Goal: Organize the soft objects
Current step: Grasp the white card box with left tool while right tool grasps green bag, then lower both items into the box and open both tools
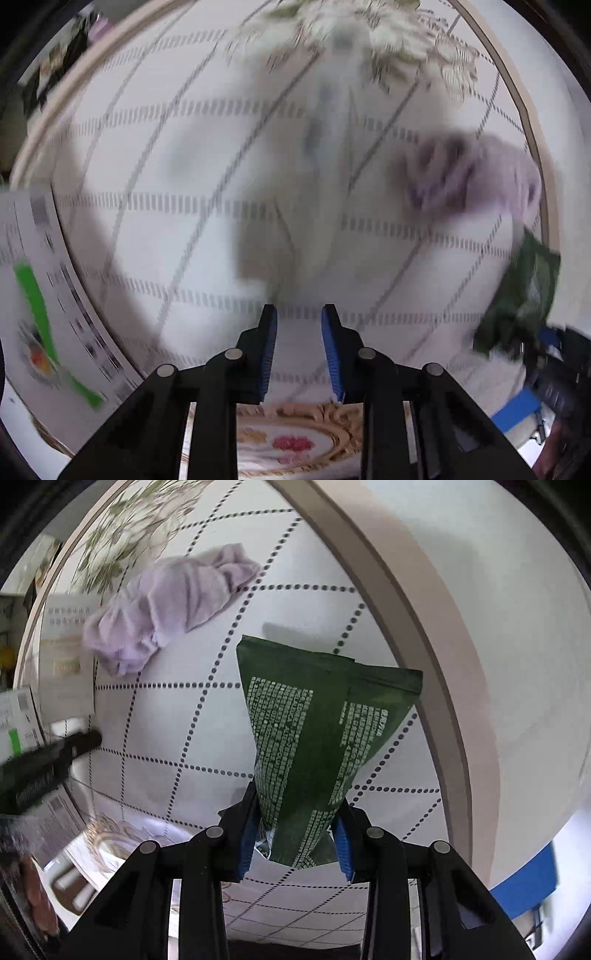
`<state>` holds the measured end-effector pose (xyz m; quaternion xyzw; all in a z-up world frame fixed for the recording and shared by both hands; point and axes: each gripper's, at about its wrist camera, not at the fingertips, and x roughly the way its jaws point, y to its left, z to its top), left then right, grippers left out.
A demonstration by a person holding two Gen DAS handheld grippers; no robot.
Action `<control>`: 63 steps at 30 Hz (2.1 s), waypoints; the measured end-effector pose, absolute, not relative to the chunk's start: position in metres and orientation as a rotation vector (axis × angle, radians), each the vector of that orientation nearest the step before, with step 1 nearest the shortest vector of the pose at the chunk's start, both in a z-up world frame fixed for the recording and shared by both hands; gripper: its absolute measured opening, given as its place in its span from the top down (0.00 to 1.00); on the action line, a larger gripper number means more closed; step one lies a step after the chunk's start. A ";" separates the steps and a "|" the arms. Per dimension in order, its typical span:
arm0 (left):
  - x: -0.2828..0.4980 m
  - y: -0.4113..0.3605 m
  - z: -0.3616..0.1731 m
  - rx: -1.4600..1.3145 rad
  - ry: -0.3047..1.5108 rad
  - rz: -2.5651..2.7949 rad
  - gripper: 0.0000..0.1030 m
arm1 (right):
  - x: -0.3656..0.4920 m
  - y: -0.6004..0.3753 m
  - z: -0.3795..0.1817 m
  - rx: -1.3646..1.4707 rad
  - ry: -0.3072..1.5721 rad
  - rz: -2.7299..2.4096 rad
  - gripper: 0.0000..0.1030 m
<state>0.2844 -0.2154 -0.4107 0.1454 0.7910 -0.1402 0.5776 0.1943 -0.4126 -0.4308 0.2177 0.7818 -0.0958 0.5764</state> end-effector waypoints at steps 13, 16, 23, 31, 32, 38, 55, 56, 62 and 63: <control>0.318 -0.204 -0.363 0.292 1.714 -0.257 0.49 | 0.212 -0.375 -0.449 0.481 1.856 -0.197 0.47; 0.341 -0.227 -0.378 0.348 1.719 -0.261 0.47 | 0.211 -0.388 -0.447 0.484 1.860 -0.201 0.46; 0.357 -0.266 -0.421 0.492 1.749 -0.275 0.38 | 0.219 -0.395 -0.443 0.503 1.861 -0.198 0.45; 0.352 -0.231 -0.427 0.292 1.744 -0.257 0.46 | 0.213 -0.419 -0.433 0.553 1.801 -0.231 0.60; 0.348 -0.229 -0.426 0.280 1.748 -0.257 0.46 | 0.211 -0.421 -0.431 0.557 1.795 -0.234 0.62; 0.292 -0.192 -0.413 0.134 1.746 -0.277 0.46 | 0.201 -0.414 -0.407 0.530 1.760 -0.186 0.66; 0.224 -0.035 -0.173 -0.043 1.358 -0.223 0.46 | 0.197 -0.219 -0.193 0.235 1.467 0.236 0.66; 0.220 -0.020 -0.164 -0.038 1.343 -0.204 0.46 | 0.197 -0.200 -0.187 0.212 1.457 0.248 0.66; 0.210 0.054 -0.137 -0.031 1.300 -0.137 0.46 | 0.193 -0.113 -0.164 0.158 1.436 0.315 0.66; 0.210 0.061 -0.138 -0.031 1.296 -0.129 0.46 | 0.195 -0.099 -0.163 0.149 1.435 0.326 0.66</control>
